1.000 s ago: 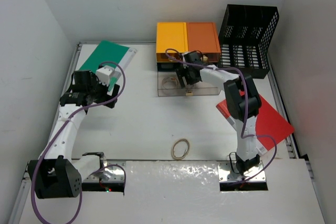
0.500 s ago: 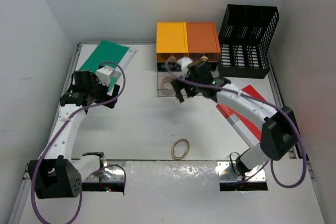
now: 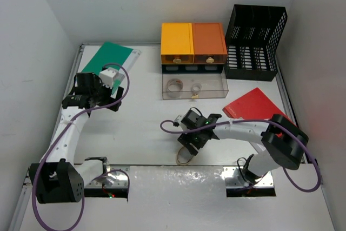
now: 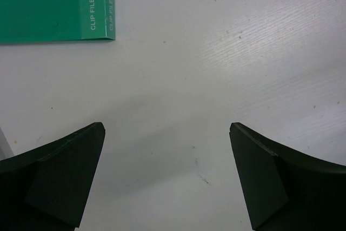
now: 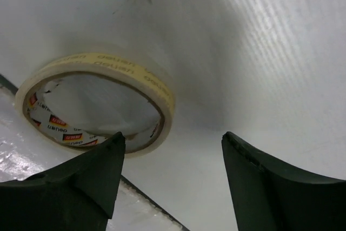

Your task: Organize the desk

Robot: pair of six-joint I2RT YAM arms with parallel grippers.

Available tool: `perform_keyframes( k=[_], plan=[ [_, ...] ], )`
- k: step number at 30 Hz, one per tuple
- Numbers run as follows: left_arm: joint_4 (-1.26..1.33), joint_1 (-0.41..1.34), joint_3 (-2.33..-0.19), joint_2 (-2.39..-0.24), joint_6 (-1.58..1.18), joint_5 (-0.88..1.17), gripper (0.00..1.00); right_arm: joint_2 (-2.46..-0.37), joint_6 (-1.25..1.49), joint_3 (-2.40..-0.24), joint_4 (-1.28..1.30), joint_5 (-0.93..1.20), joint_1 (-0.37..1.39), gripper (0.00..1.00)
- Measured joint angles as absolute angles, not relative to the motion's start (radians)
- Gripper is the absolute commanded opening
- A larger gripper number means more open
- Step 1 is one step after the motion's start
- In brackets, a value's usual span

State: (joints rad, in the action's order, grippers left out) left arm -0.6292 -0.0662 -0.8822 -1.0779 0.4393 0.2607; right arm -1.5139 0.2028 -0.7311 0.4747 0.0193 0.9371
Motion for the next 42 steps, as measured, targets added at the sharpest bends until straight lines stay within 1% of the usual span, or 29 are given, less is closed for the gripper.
perform_keyframes(
  k=[1, 2, 3, 4, 5, 6, 9, 10, 12, 13, 16, 19, 22, 24, 28, 31, 34, 37, 42],
  plan=[
    [-0.628, -0.066, -0.882, -1.079, 0.439, 0.262, 1.00, -1.502, 0.208, -0.717, 0.465, 0.025, 0.946, 0.68],
    [-0.628, -0.066, -0.882, -1.080, 0.439, 0.263, 1.00, -1.489, 0.215, -0.699, 0.452, 0.028, 0.952, 0.63],
    [-0.628, -0.066, -0.882, -1.080, 0.439, 0.263, 1.00, -1.485, 0.220, -0.687, 0.440, 0.028, 0.952, 0.61],
    [-0.628, -0.066, -0.882, -1.081, 0.438, 0.263, 1.00, -1.486, 0.228, -0.675, 0.420, 0.027, 0.952, 0.56],
    [-0.628, -0.066, -0.882, -1.080, 0.437, 0.264, 1.00, -1.492, 0.233, -0.664, 0.401, 0.027, 0.952, 0.56],
    [-0.627, -0.066, -0.882, -1.081, 0.437, 0.263, 1.00, -1.496, 0.237, -0.662, 0.394, 0.023, 0.952, 0.50],
    [-0.628, -0.066, -0.882, -1.080, 0.437, 0.263, 1.00, -1.519, 0.247, -0.672, 0.350, 0.003, 0.951, 0.39],
    [-0.628, -0.066, -0.882, -1.080, 0.437, 0.263, 1.00, -1.530, 0.249, -0.680, 0.336, -0.001, 0.951, 0.24],
    [-0.628, -0.066, -0.882, -1.080, 0.437, 0.263, 1.00, -1.552, 0.250, -0.695, 0.305, -0.018, 0.951, 0.05],
    [-0.628, -0.066, -0.882, -1.080, 0.437, 0.263, 1.00, -1.556, 0.253, -0.699, 0.298, -0.023, 0.951, 0.00],
    [-0.628, -0.066, -0.882, -1.080, 0.437, 0.262, 1.00, -1.557, 0.255, -0.706, 0.301, -0.062, 0.952, 0.00],
    [-0.628, -0.066, -0.882, -1.079, 0.437, 0.262, 1.00, -1.542, 0.228, -0.737, 0.356, -0.145, 0.949, 0.00],
    [-0.628, -0.066, -0.882, -1.079, 0.437, 0.262, 1.00, -1.478, 0.196, -0.822, 0.395, -0.219, 0.908, 0.00],
    [-0.628, -0.066, -0.882, -1.079, 0.437, 0.263, 1.00, -1.433, 0.176, -0.895, 0.379, -0.241, 0.847, 0.00],
    [-0.630, -0.066, -0.882, -1.070, 0.437, 0.262, 1.00, -1.398, 0.157, -1.039, 0.301, -0.284, 0.627, 0.00],
    [-0.632, -0.066, -0.882, -1.056, 0.438, 0.262, 1.00, -1.462, 0.152, -1.152, 0.271, -0.328, 0.472, 0.00],
    [-0.632, -0.066, -0.882, -1.044, 0.440, 0.262, 1.00, -1.595, 0.145, -1.274, 0.278, -0.361, 0.371, 0.00],
    [-0.632, -0.066, -0.882, -1.040, 0.440, 0.260, 1.00, -1.719, 0.138, -1.335, 0.282, -0.368, 0.330, 0.00],
    [-0.633, -0.066, -0.882, -1.040, 0.440, 0.253, 1.00, -1.875, 0.139, -1.357, 0.318, -0.363, 0.290, 0.00]
  ],
)
